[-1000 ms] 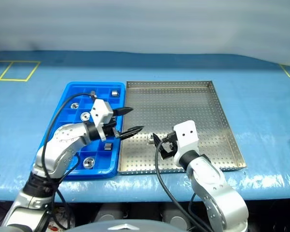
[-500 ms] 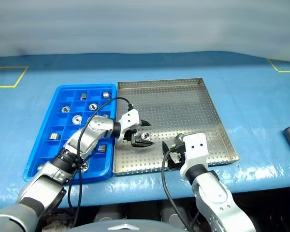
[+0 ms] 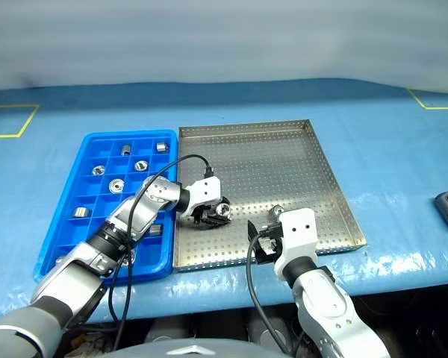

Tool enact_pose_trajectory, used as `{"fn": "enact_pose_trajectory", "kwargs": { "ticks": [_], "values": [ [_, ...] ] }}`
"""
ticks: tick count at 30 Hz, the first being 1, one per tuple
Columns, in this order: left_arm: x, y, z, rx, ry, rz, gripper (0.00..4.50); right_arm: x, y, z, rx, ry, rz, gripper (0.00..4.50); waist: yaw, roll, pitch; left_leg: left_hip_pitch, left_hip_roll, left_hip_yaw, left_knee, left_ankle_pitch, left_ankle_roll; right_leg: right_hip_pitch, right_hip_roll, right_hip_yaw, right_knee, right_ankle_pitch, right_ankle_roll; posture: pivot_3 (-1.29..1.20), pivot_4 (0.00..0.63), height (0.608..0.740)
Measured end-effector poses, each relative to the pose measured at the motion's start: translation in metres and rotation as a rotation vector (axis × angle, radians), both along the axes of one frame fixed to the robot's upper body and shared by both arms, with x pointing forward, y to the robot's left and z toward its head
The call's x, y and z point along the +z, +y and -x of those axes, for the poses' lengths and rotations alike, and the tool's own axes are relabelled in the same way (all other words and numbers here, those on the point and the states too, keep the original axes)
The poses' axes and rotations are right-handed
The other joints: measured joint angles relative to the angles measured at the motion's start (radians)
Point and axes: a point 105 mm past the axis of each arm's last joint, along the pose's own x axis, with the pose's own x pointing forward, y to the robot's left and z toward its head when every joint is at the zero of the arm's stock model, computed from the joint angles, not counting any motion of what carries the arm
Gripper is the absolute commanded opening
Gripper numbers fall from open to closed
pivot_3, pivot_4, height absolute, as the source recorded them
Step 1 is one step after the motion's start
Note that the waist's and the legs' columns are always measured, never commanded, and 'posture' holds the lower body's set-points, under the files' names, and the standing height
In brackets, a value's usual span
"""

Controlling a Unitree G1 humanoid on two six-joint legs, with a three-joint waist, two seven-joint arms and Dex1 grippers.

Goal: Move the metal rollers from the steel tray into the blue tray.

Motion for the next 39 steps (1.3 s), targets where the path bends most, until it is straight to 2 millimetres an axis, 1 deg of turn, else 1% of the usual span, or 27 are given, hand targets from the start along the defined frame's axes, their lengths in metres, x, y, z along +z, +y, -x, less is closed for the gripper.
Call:
{"fn": "enact_pose_trajectory", "kwargs": {
  "ticks": [5, 7, 10, 11, 14, 18, 19, 21, 25, 27, 29, 33, 39],
  "values": [
    [0.010, 0.004, -0.005, 0.041, 0.003, 0.053, 1.71, 0.003, 0.002, -0.002, 0.010, -0.013, -0.002, 4.50, 0.001, 0.000, 0.000, 0.000, 0.000, 0.000, 0.000, 0.000, 0.000, 0.000, 0.000, 0.000, 0.001, 0.000, 0.000, -0.05, 0.150, 0.740],
    [0.021, 0.008, -0.011, 0.100, -0.015, 0.109, 1.71, 0.007, 0.005, -0.004, 0.031, -0.031, -0.004, 4.50, 0.002, 0.000, 0.000, 0.000, 0.000, 0.000, 0.000, 0.000, 0.000, 0.000, 0.000, 0.000, 0.001, 0.000, 0.000, -0.03, 0.150, 0.740],
    [0.043, 0.018, -0.023, 0.227, -0.077, 0.198, 1.71, 0.012, 0.010, -0.009, 0.062, -0.054, -0.007, 4.50, 0.009, 0.000, 0.000, 0.000, 0.000, -0.001, 0.000, 0.000, 0.000, 0.000, 0.000, 0.000, 0.001, 0.000, 0.001, -0.01, 0.150, 0.740],
    [0.047, 0.022, -0.025, 0.261, -0.091, 0.218, 1.71, 0.012, 0.012, -0.009, 0.073, -0.058, -0.007, 4.50, 0.010, 0.000, 0.000, 0.000, 0.000, -0.001, 0.000, 0.000, 0.000, 0.000, 0.000, 0.000, 0.001, 0.000, 0.001, 0.01, 0.150, 0.740],
    [0.061, 0.041, -0.029, 0.427, -0.166, 0.286, 1.71, 0.012, 0.021, -0.015, 0.130, -0.060, 0.001, 4.50, 0.014, 0.000, 0.000, 0.000, 0.000, -0.001, 0.000, 0.000, 0.000, 0.000, 0.000, 0.001, 0.001, 0.001, 0.001, 0.07, 0.150, 0.740],
    [0.075, 0.072, -0.026, 0.647, -0.259, 0.334, 1.71, 0.011, 0.034, -0.023, 0.200, -0.062, 0.003, 4.50, 0.041, 0.000, 0.000, 0.001, 0.000, -0.001, 0.000, 0.000, 0.000, 0.000, 0.000, 0.000, 0.001, 0.001, 0.001, 0.14, 0.150, 0.740],
    [0.076, 0.077, -0.026, 0.677, -0.271, 0.336, 1.71, 0.011, 0.036, -0.024, 0.211, -0.063, 0.006, 4.50, 0.049, 0.000, 0.000, 0.000, 0.000, -0.001, 0.000, 0.000, 0.000, 0.000, 0.000, 0.000, 0.001, 0.001, 0.001, 0.14, 0.150, 0.740],
    [0.079, 0.095, -0.021, 0.784, -0.305, 0.344, 1.71, 0.011, 0.045, -0.027, 0.271, -0.069, 0.026, 4.50, 0.061, 0.000, 0.000, 0.000, 0.000, -0.001, 0.000, 0.000, 0.000, 0.000, 0.000, 0.000, 0.001, 0.001, 0.001, 0.17, 0.150, 0.740],
    [0.083, 0.120, -0.013, 0.935, -0.352, 0.346, 1.71, 0.010, 0.058, -0.031, 0.352, -0.069, 0.038, 4.50, 0.095, -0.001, 0.000, 0.000, 0.000, -0.001, 0.000, 0.000, 0.000, 0.000, -0.001, -0.001, 0.001, 0.001, 0.001, 0.23, 0.150, 0.740],
    [0.082, 0.131, -0.008, 0.990, -0.361, 0.342, 1.71, 0.009, 0.062, -0.031, 0.382, -0.067, 0.038, 4.50, 0.107, -0.001, 0.000, 0.000, 0.000, -0.001, 0.000, 0.000, 0.000, 0.000, -0.001, -0.001, 0.001, 0.001, 0.001, 0.26, 0.150, 0.740],
    [0.078, 0.141, 0.001, 1.051, -0.356, 0.326, 1.71, 0.010, 0.068, -0.031, 0.420, -0.070, 0.037, 4.50, 0.120, -0.001, 0.000, 0.000, 0.000, -0.001, 0.000, 0.000, 0.000, 0.001, -0.001, -0.001, 0.001, 0.001, 0.001, 0.28, 0.150, 0.740],
    [0.068, 0.153, 0.022, 1.121, -0.326, 0.295, 1.71, 0.009, 0.071, -0.032, 0.451, -0.067, 0.034, 4.50, 0.137, -0.002, 0.000, 0.000, 0.000, -0.002, 0.000, 0.000, 0.000, 0.001, -0.001, -0.002, 0.000, 0.001, 0.001, 0.30, 0.150, 0.740],
    [0.058, 0.161, 0.038, 1.175, -0.292, 0.258, 1.71, 0.008, 0.075, -0.032, 0.487, -0.061, 0.029, 4.50, 0.163, -0.002, 0.000, 0.000, 0.000, -0.003, 0.001, 0.001, 0.000, 0.001, -0.001, -0.004, 0.001, 0.000, 0.000, 0.33, 0.150, 0.740]
  ]
}}
